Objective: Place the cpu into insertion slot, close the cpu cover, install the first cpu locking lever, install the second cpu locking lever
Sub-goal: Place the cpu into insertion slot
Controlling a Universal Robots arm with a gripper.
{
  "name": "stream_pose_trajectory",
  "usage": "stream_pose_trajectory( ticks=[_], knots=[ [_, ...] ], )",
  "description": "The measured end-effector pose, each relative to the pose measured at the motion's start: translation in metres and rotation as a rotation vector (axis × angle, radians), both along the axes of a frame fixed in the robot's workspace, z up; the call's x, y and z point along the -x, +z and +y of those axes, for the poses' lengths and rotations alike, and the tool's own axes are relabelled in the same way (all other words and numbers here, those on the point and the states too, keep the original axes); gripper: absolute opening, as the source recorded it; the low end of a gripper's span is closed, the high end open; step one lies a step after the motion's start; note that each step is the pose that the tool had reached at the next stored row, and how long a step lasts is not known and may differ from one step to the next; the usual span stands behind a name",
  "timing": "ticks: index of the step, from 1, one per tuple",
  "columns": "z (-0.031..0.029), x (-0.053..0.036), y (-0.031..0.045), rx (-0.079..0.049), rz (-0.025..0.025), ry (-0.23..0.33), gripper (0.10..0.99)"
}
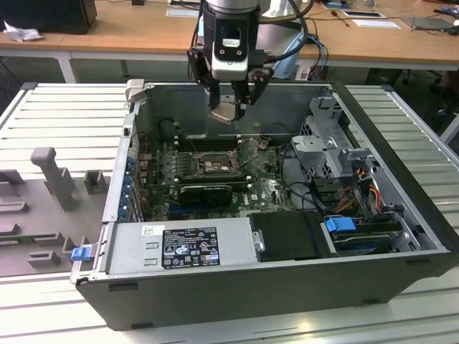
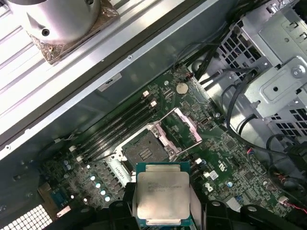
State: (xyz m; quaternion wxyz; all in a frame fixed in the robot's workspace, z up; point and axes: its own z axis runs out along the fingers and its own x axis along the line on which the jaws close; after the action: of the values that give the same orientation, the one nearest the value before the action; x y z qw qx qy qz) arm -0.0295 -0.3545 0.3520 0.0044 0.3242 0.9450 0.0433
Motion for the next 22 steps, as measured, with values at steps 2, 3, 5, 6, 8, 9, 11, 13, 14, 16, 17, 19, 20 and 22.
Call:
stream_pose_trajectory(
  ticks=[2,3,5,6,8,9,11,13,14,16,17,19,20,22],
  knots=[
    [0.0,0.0,-0.0002,0.0,0.0,-0.014,0.529],
    [0.0,0.0,-0.0003,0.0,0.0,-0.02,0.529],
    [0.0,0.0,-0.0005,0.0,0.0,-0.031,0.529],
    [0.0,0.0,-0.0006,0.0,0.0,-0.037,0.529],
    [0.0,0.0,-0.0008,0.0,0.0,-0.05,0.529],
    [0.0,0.0,-0.0009,0.0,0.0,-0.056,0.529],
    [0.0,0.0,-0.0012,0.0,0.0,-0.081,0.529],
    [0.0,0.0,-0.0014,0.0,0.0,-0.1,0.529],
    [0.0,0.0,-0.0015,0.0,0.0,-0.108,0.529],
    [0.0,0.0,-0.0016,0.0,0.0,-0.126,0.529],
    [0.0,0.0,-0.0017,0.0,0.0,-0.134,0.529],
    [0.0,0.0,-0.0018,0.0,0.0,-0.156,0.529],
    [0.0,0.0,-0.0019,0.0,-0.0001,-0.166,0.529],
    [0.0,0.0,-0.0021,0.0,-0.0001,-0.19,0.529]
  ],
)
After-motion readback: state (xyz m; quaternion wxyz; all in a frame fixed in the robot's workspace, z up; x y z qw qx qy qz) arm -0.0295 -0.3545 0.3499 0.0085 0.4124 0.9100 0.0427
